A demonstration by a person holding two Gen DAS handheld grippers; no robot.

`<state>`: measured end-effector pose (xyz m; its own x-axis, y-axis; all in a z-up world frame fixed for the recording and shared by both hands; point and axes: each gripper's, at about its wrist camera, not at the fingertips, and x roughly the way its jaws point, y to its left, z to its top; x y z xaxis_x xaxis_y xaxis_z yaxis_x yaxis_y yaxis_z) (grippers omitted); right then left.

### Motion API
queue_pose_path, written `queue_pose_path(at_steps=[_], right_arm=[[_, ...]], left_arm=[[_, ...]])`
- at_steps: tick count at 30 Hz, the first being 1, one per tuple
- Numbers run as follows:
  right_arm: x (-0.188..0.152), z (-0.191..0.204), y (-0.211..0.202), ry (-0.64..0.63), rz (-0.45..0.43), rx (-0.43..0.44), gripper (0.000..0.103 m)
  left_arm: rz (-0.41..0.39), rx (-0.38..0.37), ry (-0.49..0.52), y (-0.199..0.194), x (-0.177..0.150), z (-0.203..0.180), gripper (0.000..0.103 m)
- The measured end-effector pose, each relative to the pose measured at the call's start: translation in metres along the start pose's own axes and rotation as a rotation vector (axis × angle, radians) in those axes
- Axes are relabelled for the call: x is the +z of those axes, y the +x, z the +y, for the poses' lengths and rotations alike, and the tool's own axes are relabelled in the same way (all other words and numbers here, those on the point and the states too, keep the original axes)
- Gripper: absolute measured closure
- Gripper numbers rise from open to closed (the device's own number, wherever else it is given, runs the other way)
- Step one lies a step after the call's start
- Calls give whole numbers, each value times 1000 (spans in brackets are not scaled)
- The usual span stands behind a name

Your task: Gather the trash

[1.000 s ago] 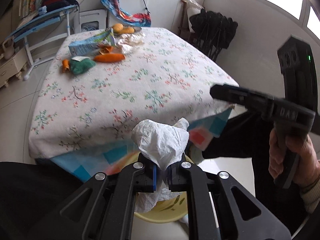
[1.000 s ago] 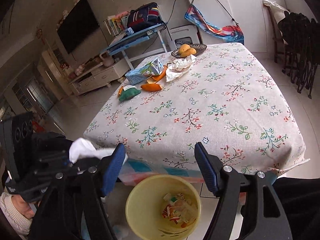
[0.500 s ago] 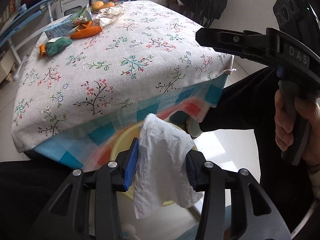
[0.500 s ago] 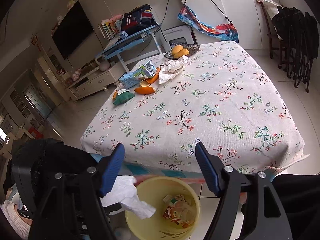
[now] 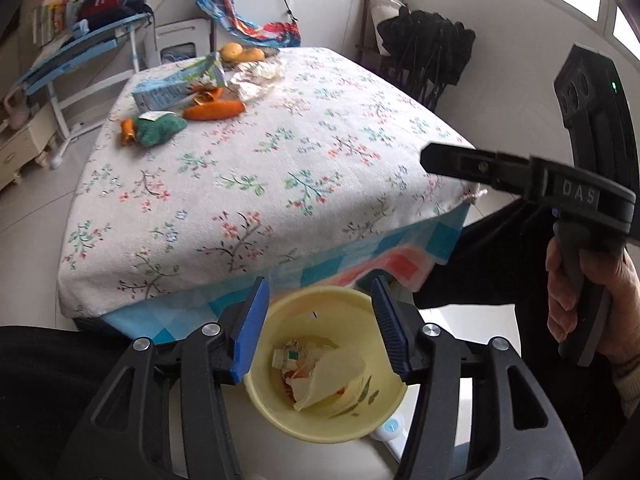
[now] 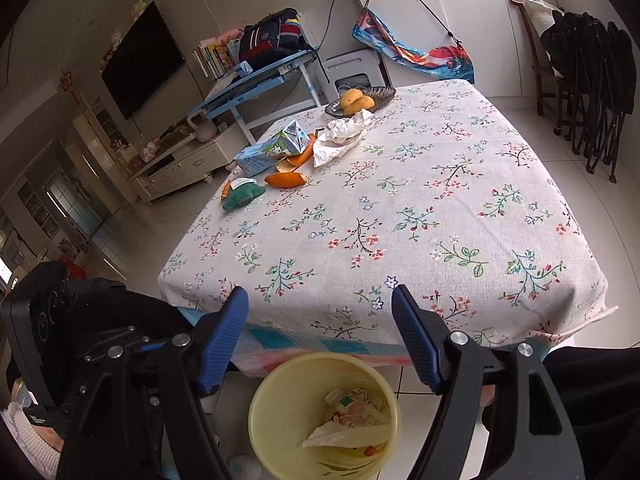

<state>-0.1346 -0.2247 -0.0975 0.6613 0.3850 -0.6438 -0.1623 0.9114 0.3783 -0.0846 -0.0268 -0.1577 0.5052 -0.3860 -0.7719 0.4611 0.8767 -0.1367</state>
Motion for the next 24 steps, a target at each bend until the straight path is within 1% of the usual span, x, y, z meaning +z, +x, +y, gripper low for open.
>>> queue_pose_path(at_steps=[5, 9, 15, 24], right_arm=[[0, 0, 1, -5, 4, -2, 31], [-1, 0, 1, -10, 7, -3, 31], [-1, 0, 2, -11, 8, -4, 31], [-2, 3, 4, -25, 13, -8, 31]], left_arm=[[-77, 85, -82, -11, 7, 21, 50], [-122, 129, -119, -17, 10, 31, 49], [-159, 178, -113, -22, 12, 32, 49], [-193, 214, -106, -26, 12, 30, 47]])
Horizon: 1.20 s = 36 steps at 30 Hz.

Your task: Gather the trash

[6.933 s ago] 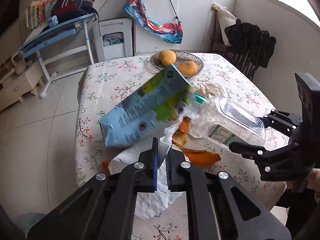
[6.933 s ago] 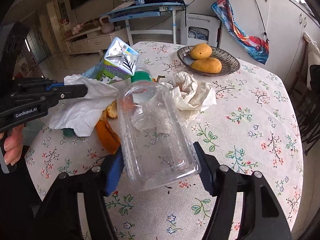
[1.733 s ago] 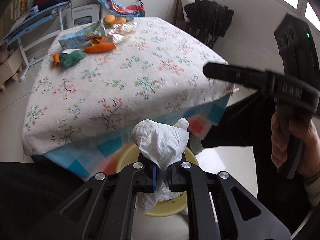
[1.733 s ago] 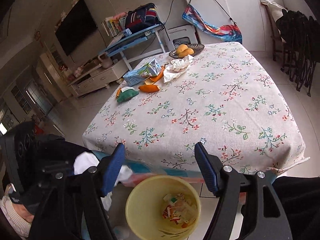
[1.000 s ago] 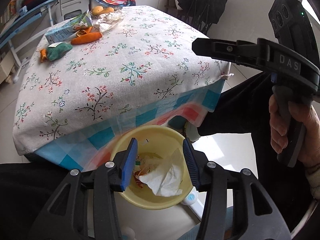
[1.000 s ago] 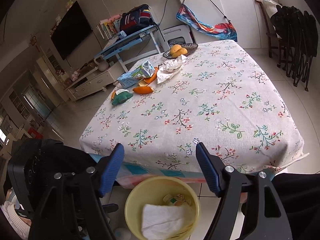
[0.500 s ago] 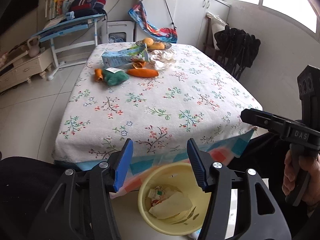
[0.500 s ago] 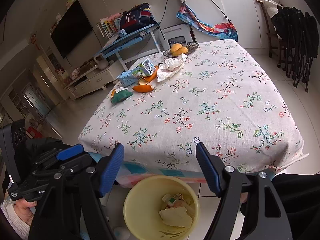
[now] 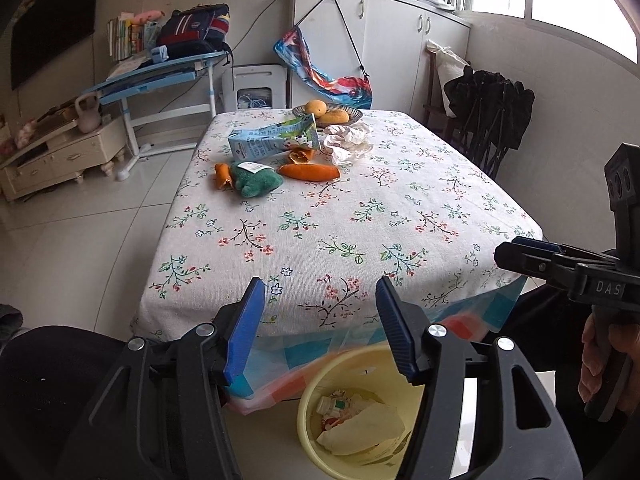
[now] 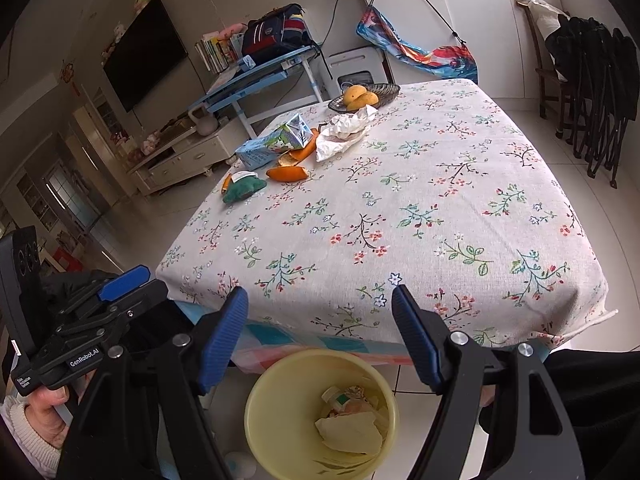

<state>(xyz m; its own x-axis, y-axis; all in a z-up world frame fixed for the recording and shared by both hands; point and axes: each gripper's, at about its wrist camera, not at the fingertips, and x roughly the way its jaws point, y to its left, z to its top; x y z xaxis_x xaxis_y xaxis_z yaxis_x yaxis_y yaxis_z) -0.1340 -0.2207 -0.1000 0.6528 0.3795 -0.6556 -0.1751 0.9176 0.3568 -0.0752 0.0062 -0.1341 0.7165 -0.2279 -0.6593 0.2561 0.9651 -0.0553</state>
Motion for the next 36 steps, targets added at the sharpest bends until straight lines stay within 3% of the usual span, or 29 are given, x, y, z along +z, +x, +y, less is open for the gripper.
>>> queue_pose_path(at_steps=[10, 16, 27, 31, 36], right_arm=[[-1, 6, 2, -28, 5, -4, 31], [5, 20, 10, -75, 25, 28, 32], [54, 73, 61, -212, 34, 104, 32], [78, 85, 85, -271, 16, 54, 32], [101, 84, 125, -332, 70, -1, 38]], left_arm=[[-66, 58, -109, -9, 7, 23, 47], [-111, 98, -215, -9, 36, 54, 46], [-159, 181, -393, 7, 72, 122, 46], [-138, 157, -433, 19, 69, 133, 46], [-106, 147, -433, 39, 80, 137, 46]])
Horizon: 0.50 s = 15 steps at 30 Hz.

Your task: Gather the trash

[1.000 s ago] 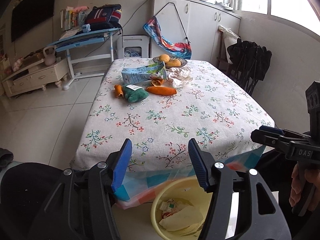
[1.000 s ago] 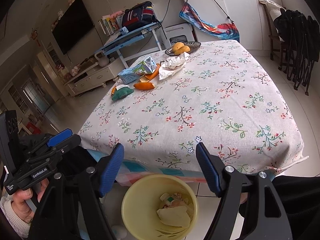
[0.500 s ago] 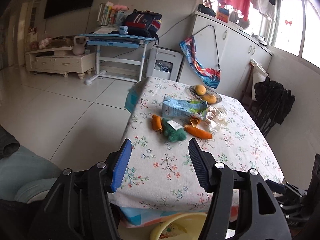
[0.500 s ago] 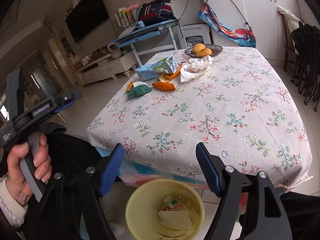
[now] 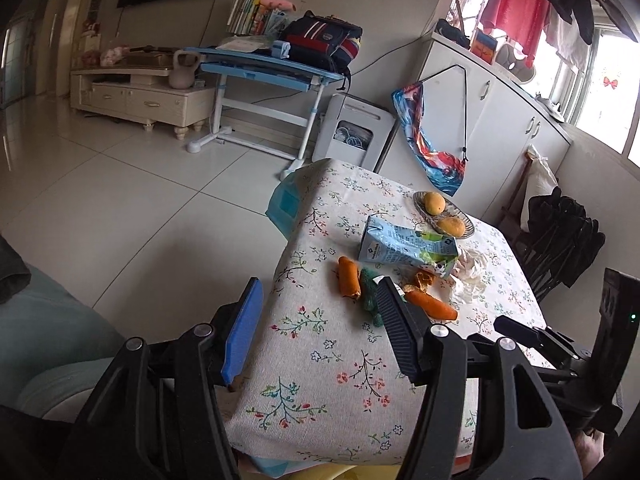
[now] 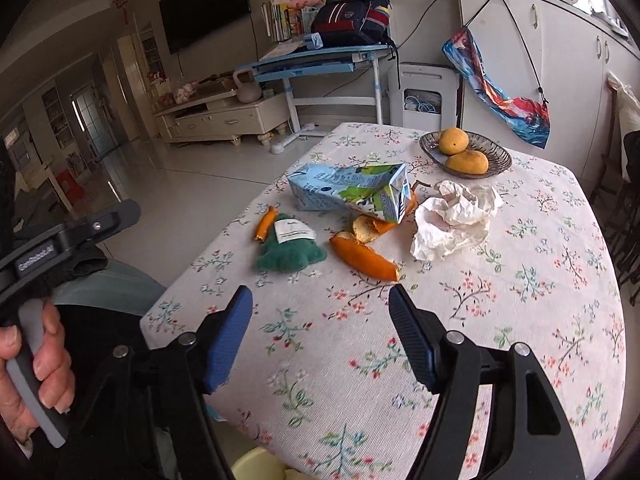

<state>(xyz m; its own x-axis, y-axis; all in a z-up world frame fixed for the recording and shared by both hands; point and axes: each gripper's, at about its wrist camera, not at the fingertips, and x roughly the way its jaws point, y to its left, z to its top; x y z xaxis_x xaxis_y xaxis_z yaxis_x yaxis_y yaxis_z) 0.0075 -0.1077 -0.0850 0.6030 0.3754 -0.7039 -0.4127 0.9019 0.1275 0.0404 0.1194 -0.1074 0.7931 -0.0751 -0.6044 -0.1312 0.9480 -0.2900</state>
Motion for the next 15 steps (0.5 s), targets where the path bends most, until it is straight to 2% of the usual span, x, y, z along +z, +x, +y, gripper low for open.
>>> queue_pose_path(at_steps=[6, 8, 12, 15], right_arm=[[18, -10, 40, -64, 77, -32, 46], [20, -13, 42, -49, 76, -20, 47], [26, -2, 39, -26, 40, 117, 47], [29, 18, 57, -86, 76, 153, 47]], left_arm=[[130, 42, -3, 55, 19, -2, 46], [165, 44, 8, 71, 24, -3, 46], [168, 67, -1, 88, 35, -1, 46], [158, 67, -37, 91, 42, 8, 46]])
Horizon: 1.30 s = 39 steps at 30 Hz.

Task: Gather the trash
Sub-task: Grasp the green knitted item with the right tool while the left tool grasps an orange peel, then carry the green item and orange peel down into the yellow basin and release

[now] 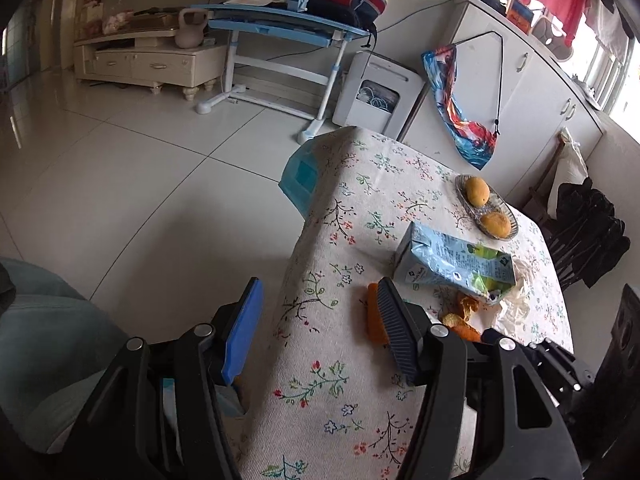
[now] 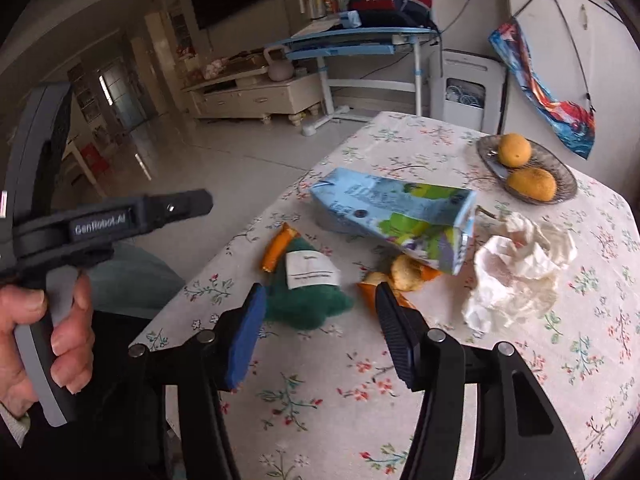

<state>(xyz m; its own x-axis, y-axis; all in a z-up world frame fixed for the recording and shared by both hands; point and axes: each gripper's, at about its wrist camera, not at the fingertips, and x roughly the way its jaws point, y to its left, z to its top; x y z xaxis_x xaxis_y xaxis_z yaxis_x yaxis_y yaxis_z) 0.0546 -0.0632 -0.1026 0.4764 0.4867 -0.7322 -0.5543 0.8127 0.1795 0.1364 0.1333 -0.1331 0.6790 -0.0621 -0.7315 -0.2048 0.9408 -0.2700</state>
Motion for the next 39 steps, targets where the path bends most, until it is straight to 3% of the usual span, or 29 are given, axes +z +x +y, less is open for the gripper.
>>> queue_pose_path(at_steps=[3, 6, 9, 14, 19, 23, 31, 39], right_arm=[[4, 6, 26, -29, 44, -5, 47], [-1, 6, 38, -63, 82, -42, 53], [-9, 1, 22, -50, 84, -28, 67], [-41, -11, -26, -21, 104, -52, 68], [-78, -45, -65, 84, 112, -145, 68], [-89, -67, -74, 210, 71, -159, 67], [-87, -73, -74, 258, 40, -139, 65], [-92, -83, -84, 321, -9, -92, 65]], left_arm=[[16, 4, 0, 5, -2, 2, 46], [31, 9, 34, 11, -4, -4, 46], [52, 8, 79, 19, -7, -15, 46], [96, 12, 192, 37, -13, -43, 47], [125, 19, 281, 59, -19, -68, 66], [136, 19, 308, 68, -24, -77, 80], [107, -83, 344, 55, -33, -85, 89], [6, -200, 381, 6, -52, -94, 89]])
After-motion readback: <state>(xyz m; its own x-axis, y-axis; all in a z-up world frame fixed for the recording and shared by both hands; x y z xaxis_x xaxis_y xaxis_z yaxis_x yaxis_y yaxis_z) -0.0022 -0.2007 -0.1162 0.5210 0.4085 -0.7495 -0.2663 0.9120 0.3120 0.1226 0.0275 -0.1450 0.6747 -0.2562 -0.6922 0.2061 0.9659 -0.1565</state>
